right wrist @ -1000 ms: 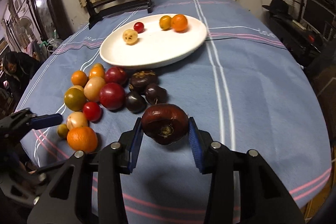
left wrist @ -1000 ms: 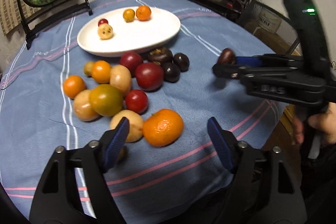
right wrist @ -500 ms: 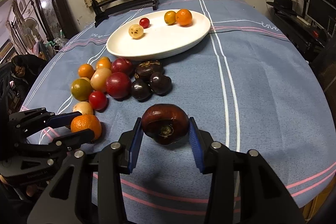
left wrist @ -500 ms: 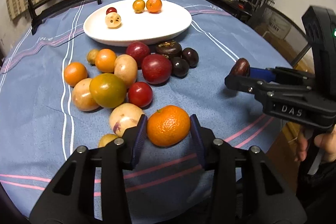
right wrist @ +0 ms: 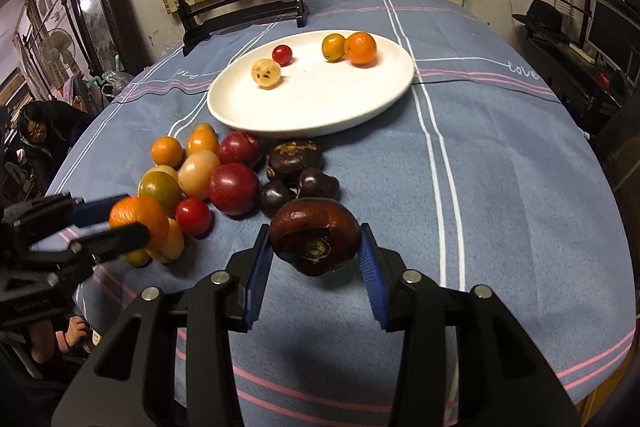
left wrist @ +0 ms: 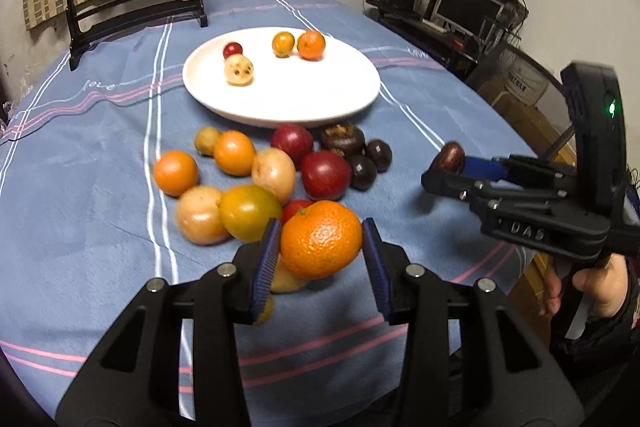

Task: Organize fruits
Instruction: 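Place the tangerine and dark purple fruit on the white plate, opening both tools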

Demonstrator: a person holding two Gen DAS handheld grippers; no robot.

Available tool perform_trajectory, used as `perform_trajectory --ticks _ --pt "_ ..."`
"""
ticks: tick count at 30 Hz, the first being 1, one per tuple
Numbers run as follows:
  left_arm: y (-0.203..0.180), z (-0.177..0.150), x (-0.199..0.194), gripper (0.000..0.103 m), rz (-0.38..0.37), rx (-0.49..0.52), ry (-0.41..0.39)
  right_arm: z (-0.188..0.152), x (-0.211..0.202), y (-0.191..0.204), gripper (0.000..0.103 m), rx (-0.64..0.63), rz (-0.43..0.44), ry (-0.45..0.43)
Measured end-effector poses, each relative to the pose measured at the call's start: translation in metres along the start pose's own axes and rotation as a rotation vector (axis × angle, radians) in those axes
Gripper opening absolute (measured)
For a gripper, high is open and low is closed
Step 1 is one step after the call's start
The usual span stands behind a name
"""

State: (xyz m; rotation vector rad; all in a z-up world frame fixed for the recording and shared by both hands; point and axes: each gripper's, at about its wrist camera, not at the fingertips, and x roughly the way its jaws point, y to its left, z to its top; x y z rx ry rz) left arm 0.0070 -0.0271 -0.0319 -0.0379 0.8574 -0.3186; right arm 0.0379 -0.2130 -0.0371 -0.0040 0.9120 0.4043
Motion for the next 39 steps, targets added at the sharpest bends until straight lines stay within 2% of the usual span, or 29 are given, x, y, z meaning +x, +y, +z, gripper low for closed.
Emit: perform_trajectory --ticks 4,8,13,15,19,27,28,29,30,31,33,39 --pt "0.014 0.022 0.002 0.042 0.024 -0.004 -0.019 0.016 0.008 0.007 0.043 -0.032 0.015 0.006" --pt "0.032 0.065 0.018 0.042 0.067 0.006 -0.041 0.051 0.021 0.008 0.043 -0.064 0.023 -0.003" --pt "0.061 0.133 0.064 0.042 0.082 -0.01 -0.027 0.114 0.06 0.002 0.043 -0.083 0.013 0.009" --pt "0.074 0.151 0.085 0.042 0.089 -0.027 -0.009 0.14 0.084 0.002 0.043 -0.086 0.017 0.028" --pt "0.096 0.176 0.12 0.042 0.088 -0.073 0.034 0.169 0.118 0.005 0.043 -0.106 0.002 0.06" --pt "0.115 0.199 0.15 0.044 0.08 -0.099 0.056 0.192 0.164 0.008 0.043 -0.13 -0.012 0.106" --pt "0.116 0.202 0.153 0.044 0.07 -0.104 0.061 0.194 0.166 0.009 0.045 -0.136 -0.017 0.099" --pt "0.118 0.205 0.156 0.045 0.062 -0.108 0.065 0.196 0.167 0.01 0.059 -0.148 -0.031 0.084" --pt "0.119 0.207 0.159 0.05 0.051 -0.113 0.071 0.198 0.169 0.011 0.065 -0.154 -0.044 0.077" --pt "0.121 0.209 0.161 0.057 0.047 -0.122 0.074 0.2 0.169 0.012 0.066 -0.166 -0.069 0.067" --pt "0.122 0.211 0.16 0.059 0.055 -0.13 0.069 0.199 0.167 0.012 0.066 -0.174 -0.074 0.074" --pt "0.113 0.207 0.13 0.061 0.041 -0.11 0.018 0.185 0.143 0.012 0.066 -0.183 -0.078 0.091"
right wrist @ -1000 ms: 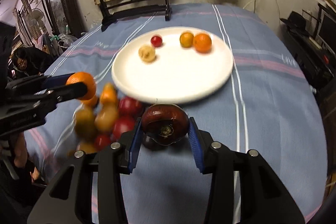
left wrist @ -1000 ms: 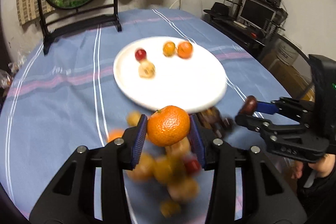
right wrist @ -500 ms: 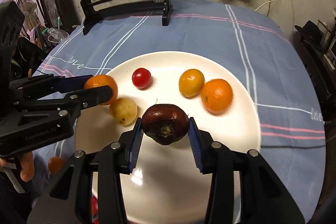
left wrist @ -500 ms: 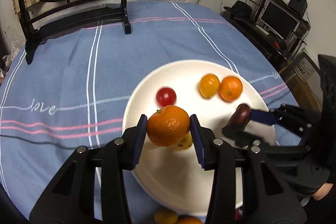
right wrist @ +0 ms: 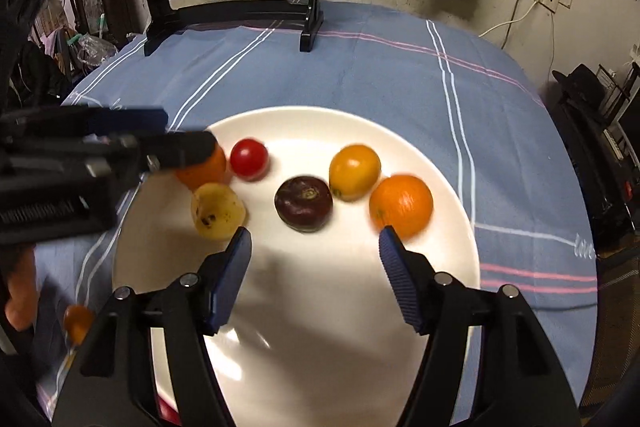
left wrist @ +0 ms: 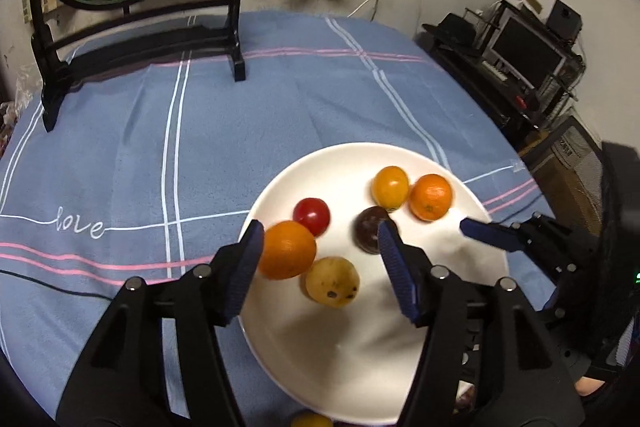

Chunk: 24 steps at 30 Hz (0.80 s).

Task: Organize fruits
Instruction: 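Place the tangerine and dark purple fruit on the white plate, opening both tools, then grasp a small yellow-green fruit with the left tool while the right tool grasps a dark purple fruit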

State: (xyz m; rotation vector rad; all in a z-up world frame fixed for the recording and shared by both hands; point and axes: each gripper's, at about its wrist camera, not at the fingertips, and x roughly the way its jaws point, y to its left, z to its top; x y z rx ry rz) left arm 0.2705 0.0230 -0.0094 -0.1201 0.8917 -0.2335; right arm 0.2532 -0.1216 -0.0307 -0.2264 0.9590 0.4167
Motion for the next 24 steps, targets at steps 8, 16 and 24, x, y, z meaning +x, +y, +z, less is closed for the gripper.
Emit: perform_trajectory --ticks 8,16,24 --pt "-0.014 -0.035 -0.059 0.073 -0.018 0.019 -0.055 -0.037 -0.052 0.012 0.067 0.008 0.04 -0.046" --pt "-0.007 -0.088 -0.104 0.091 0.067 -0.005 -0.109 -0.068 -0.098 0.021 0.071 0.024 0.057 -0.121" --pt "0.013 -0.162 -0.129 0.091 0.119 -0.029 -0.13 -0.13 -0.102 0.014 0.071 0.099 0.011 -0.071"
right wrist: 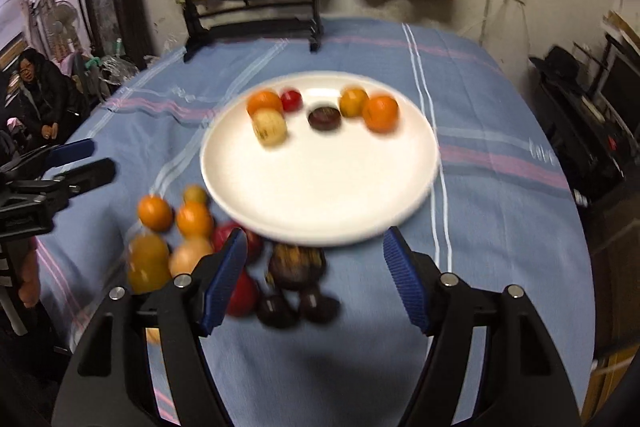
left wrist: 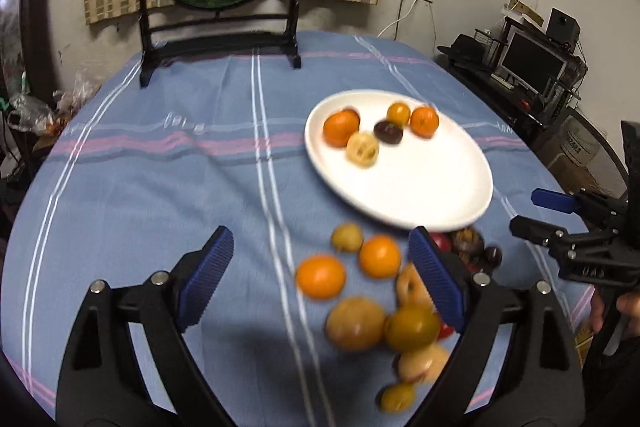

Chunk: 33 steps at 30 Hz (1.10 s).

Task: Organize fruits
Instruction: 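Grasp a small yellow-green fruit with the left tool while the right tool grasps a dark purple fruit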

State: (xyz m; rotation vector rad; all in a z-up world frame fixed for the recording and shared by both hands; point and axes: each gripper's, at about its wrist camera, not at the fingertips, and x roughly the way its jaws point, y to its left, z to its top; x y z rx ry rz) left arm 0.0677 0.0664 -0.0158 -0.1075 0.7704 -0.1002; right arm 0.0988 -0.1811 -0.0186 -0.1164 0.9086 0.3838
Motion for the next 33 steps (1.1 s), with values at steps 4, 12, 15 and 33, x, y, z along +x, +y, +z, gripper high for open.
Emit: perform_trajectory --ticks 4,12,15,33 --pt "0.01 -0.022 0.002 0.091 -0.011 -0.026 0.046 -0.024 0.013 -0.008 0.071 0.045 0.011 0.064" --pt "0.019 -0.041 0.005 0.091 -0.027 -0.065 0.087 -0.035 0.01 -0.023 0.07 0.089 0.023 0.022" --pt "0.018 -0.043 0.004 0.091 -0.037 -0.067 0.09 -0.032 0.016 -0.024 0.058 0.097 0.071 0.031" --pt "-0.035 -0.083 -0.011 0.091 -0.14 0.101 0.167 -0.046 0.001 -0.008 0.03 0.052 0.093 0.022"
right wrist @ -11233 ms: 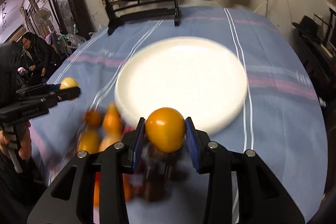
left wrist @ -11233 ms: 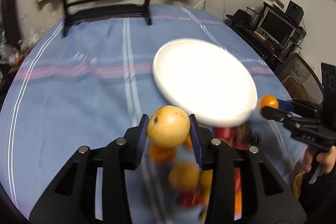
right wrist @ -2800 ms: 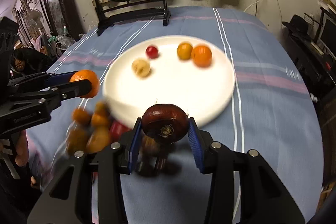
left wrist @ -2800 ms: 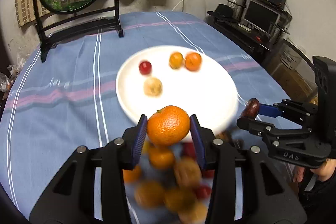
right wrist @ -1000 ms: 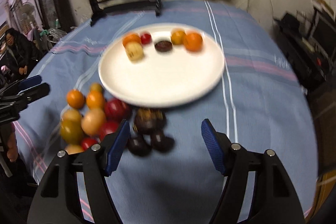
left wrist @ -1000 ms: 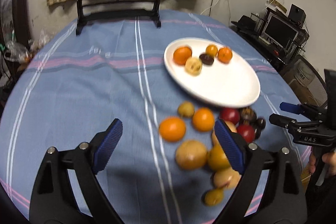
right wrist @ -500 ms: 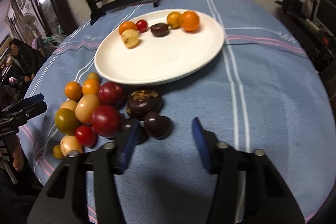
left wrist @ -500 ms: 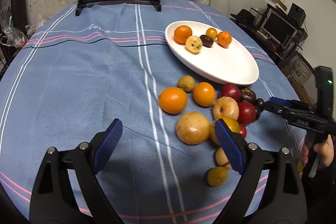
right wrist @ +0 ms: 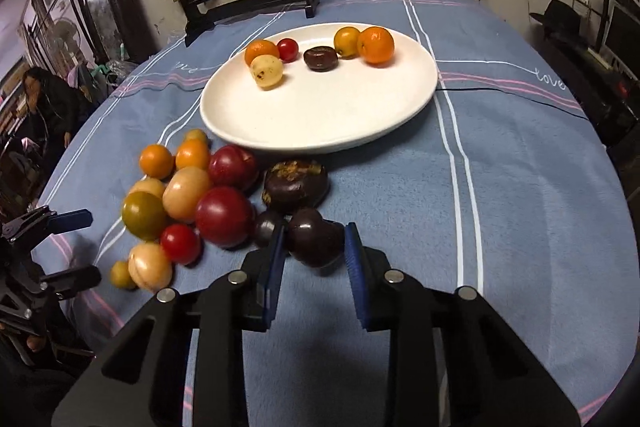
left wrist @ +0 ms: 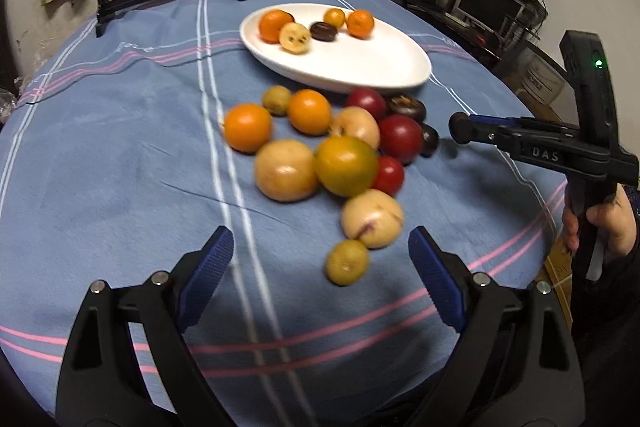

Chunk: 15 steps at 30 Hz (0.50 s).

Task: Organize fruits
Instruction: 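Grasp a small yellow-green fruit with the left tool while the right tool grasps a dark purple fruit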

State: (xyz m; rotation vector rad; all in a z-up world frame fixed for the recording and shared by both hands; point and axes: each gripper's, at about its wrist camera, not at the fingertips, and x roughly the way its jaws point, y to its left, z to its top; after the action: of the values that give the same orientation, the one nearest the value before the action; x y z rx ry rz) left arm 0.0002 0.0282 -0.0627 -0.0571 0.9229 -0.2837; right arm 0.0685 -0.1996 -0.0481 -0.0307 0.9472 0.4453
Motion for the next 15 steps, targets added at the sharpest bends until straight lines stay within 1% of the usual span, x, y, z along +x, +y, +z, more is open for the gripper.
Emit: perform_trajectory --ticks 2,3,4,6,7,8,12,14,15 --pt "-0.004 -0.003 0.007 0.089 -0.006 0.0 0.006 -0.009 -0.004 0.001 0.03 -0.004 0.003 0.005" --pt "-0.006 -0.003 0.009 0.081 -0.008 0.0 0.006 -0.013 -0.006 0.002 0.03 -0.007 0.001 0.013" --pt "-0.008 -0.004 0.013 0.068 -0.013 0.003 0.013 -0.016 -0.006 0.002 0.03 -0.009 -0.002 0.019" --pt "-0.01 -0.005 0.02 0.051 -0.03 0.008 0.028 -0.023 -0.008 0.002 0.03 -0.009 -0.004 0.028" --pt "-0.012 -0.006 0.022 0.047 -0.054 0.008 0.033 -0.026 -0.008 0.001 0.03 -0.006 -0.006 0.034" --pt "-0.015 -0.007 0.023 0.045 -0.059 0.013 0.035 -0.028 -0.008 0.001 0.03 -0.003 -0.008 0.038" --pt "-0.019 -0.011 0.023 0.043 -0.047 0.037 0.046 -0.031 -0.008 0.003 0.03 -0.004 -0.004 0.047" --pt "-0.019 -0.014 0.022 0.033 -0.041 0.039 0.044 -0.031 -0.005 0.003 0.031 -0.007 -0.006 0.052" --pt "-0.018 -0.015 0.021 0.025 -0.033 0.035 0.039 -0.031 -0.003 0.003 0.031 -0.008 -0.006 0.056"
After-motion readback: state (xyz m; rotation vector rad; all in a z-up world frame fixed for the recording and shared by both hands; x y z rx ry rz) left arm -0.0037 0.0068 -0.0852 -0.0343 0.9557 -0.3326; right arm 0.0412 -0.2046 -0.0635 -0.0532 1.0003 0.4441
